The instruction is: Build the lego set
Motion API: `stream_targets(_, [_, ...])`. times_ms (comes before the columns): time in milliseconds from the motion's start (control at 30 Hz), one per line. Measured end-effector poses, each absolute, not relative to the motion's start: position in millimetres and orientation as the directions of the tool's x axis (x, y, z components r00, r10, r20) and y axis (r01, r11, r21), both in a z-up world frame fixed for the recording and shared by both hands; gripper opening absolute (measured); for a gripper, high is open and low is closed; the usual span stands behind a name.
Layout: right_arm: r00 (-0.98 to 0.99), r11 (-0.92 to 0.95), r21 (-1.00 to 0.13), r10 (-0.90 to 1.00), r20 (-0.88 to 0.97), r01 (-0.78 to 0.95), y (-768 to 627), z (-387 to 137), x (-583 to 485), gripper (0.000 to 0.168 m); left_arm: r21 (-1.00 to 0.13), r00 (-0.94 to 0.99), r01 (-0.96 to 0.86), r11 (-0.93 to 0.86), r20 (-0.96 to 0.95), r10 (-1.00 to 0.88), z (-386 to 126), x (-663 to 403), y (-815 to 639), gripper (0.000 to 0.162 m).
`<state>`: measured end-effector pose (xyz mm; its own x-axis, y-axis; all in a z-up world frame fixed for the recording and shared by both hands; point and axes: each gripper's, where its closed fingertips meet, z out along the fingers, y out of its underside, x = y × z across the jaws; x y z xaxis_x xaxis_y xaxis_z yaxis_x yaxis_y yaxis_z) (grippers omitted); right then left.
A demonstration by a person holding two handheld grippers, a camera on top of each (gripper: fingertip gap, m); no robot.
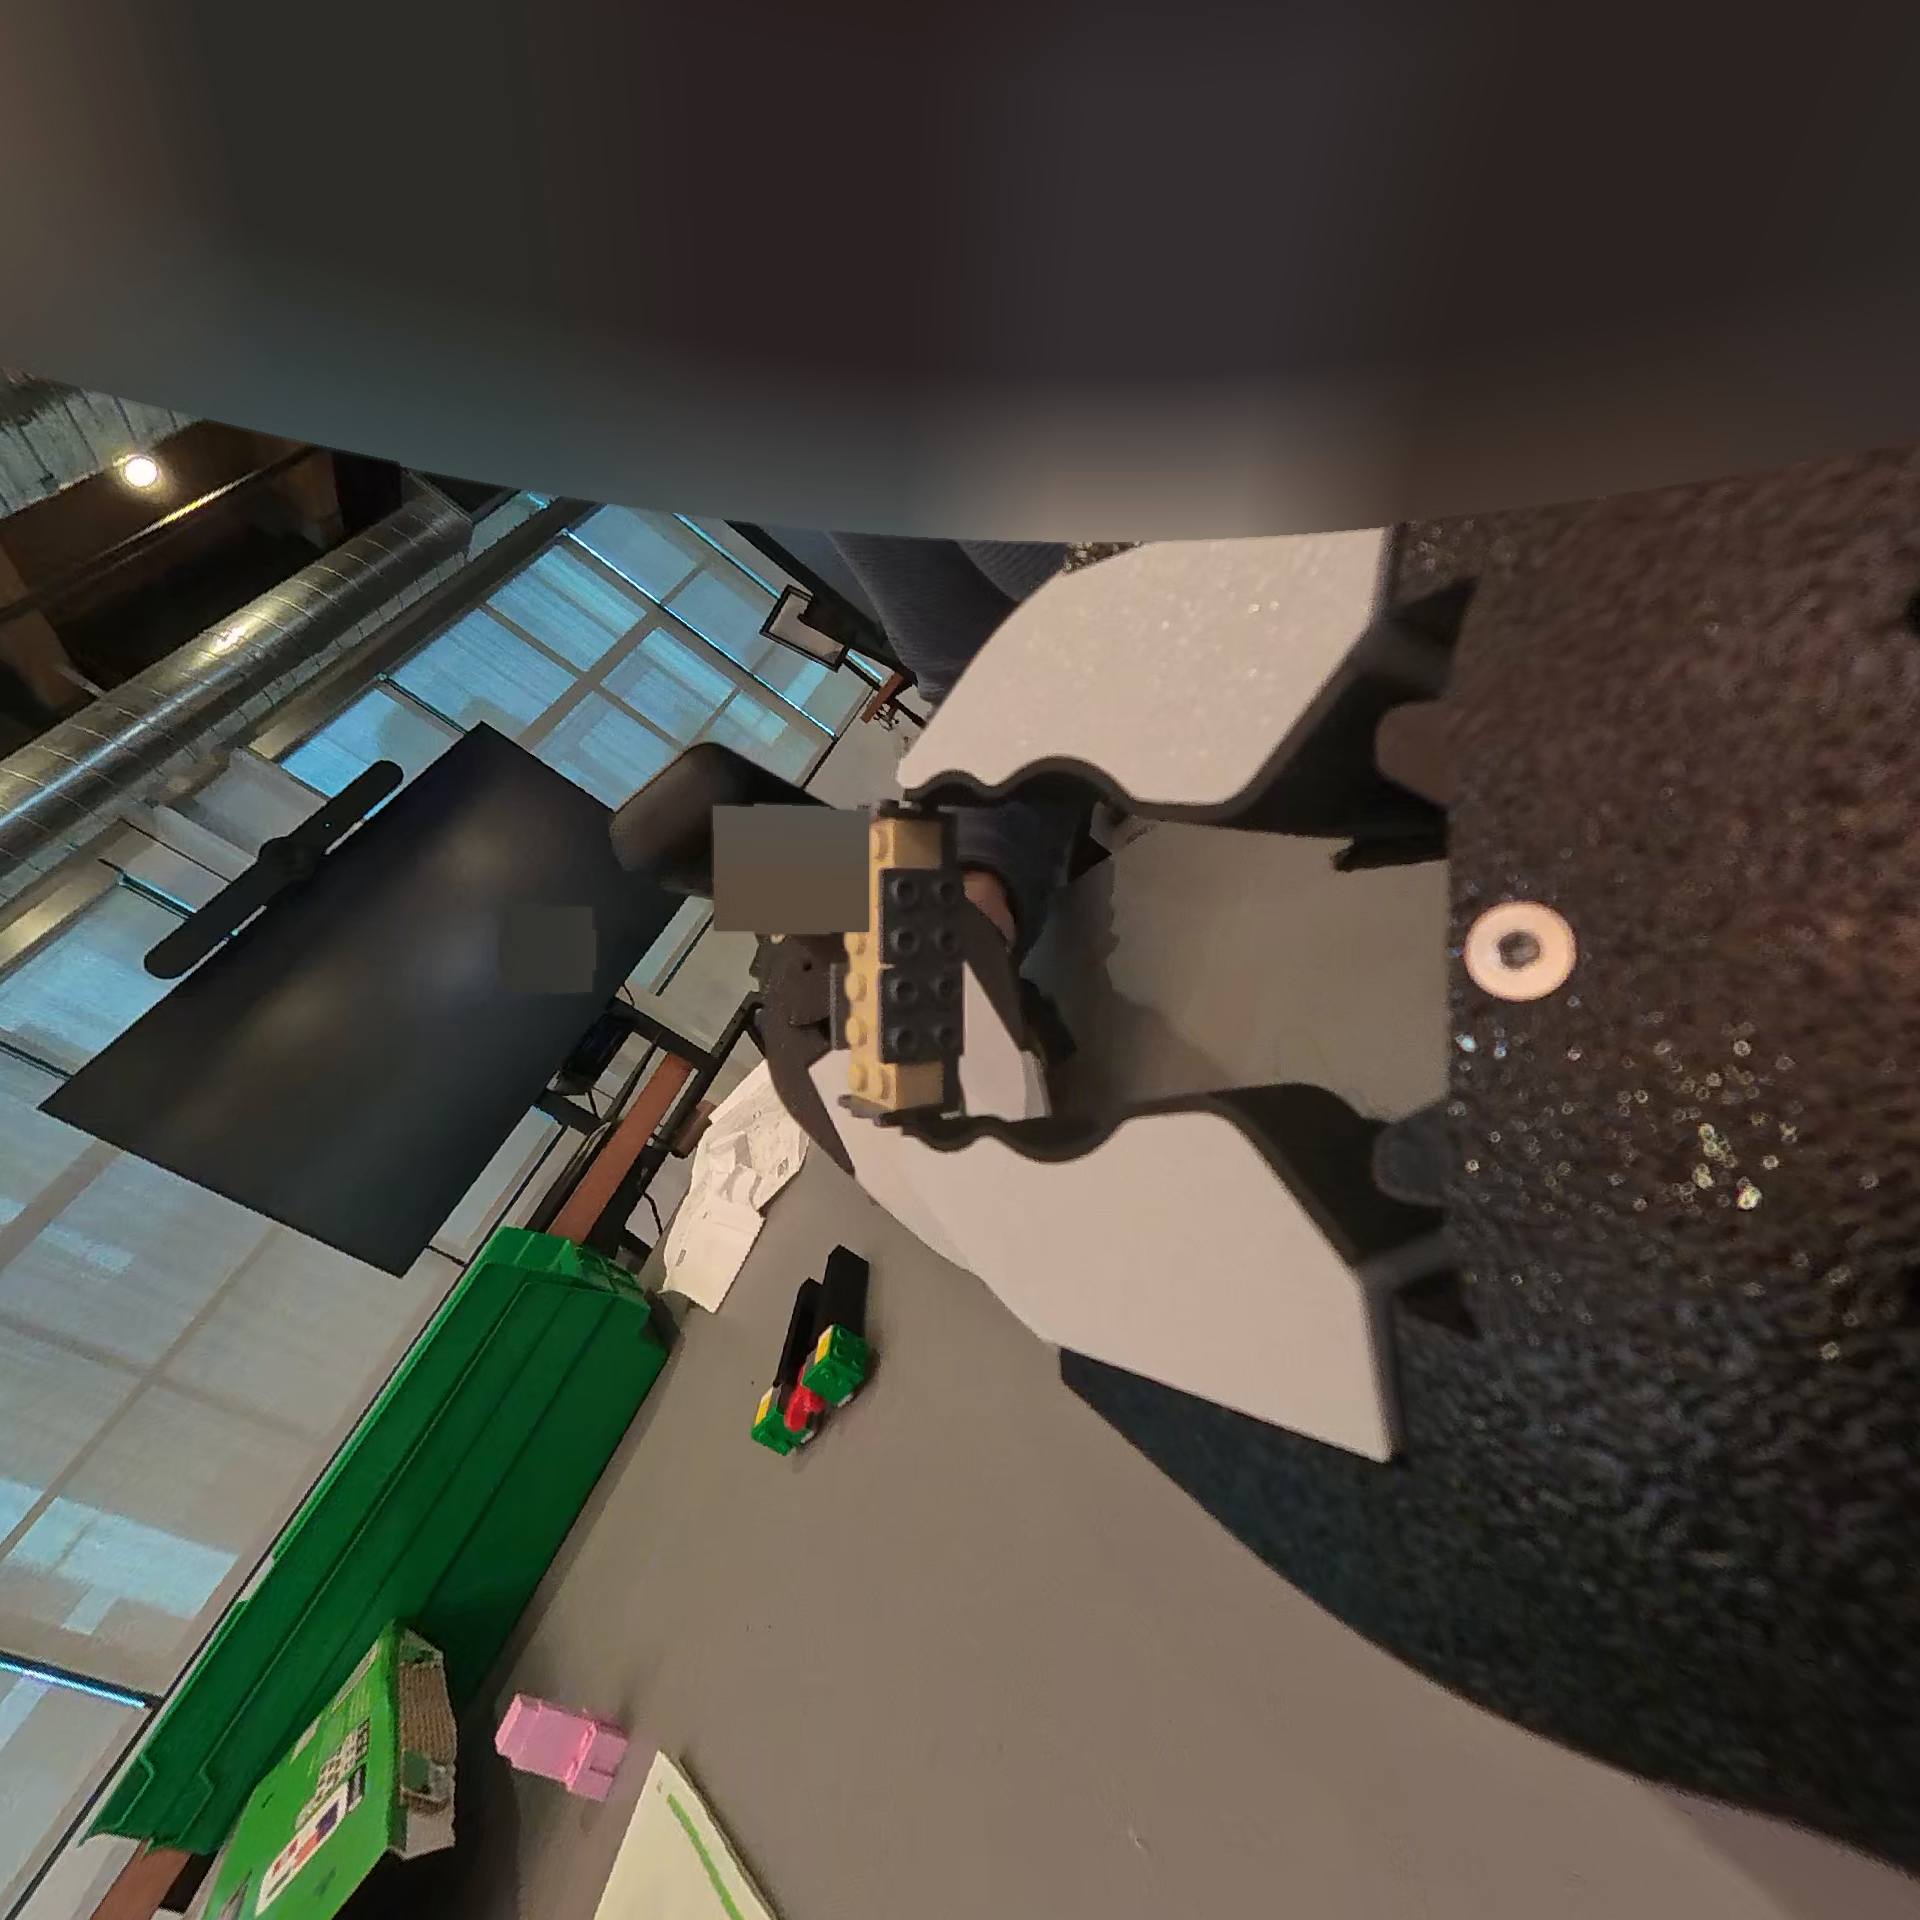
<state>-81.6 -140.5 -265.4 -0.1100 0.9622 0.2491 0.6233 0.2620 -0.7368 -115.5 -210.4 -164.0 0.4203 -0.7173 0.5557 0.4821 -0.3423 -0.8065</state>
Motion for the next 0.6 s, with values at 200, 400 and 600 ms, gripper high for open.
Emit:
stream_targets(200, [-0.164, 0.305, -0.679, 0.95, 0.265, 0.668, -135, -269, -81, 0.004, -0.81, 0.427, 0.463, -0.36, 0.56, -0.71, -168, -113, -210, 0.056])
stream_targets(400, [-0.307, 0.385, -0.683, 0.921, 0.24, 0.621, -141, -266, -75, 0.003, -0.814, 0.436, 0.449, -0.368, 0.559, -0.705, -171, -111, -209, 0.056])
stream_targets(600, [-0.343, 0.191, -0.754, 0.938, -0.048, 0.628, -147, -253, -67, 0.003, -0.812, 0.435, 0.453, -0.368, 0.561, -0.704, -171, -112, -209, 0.056])
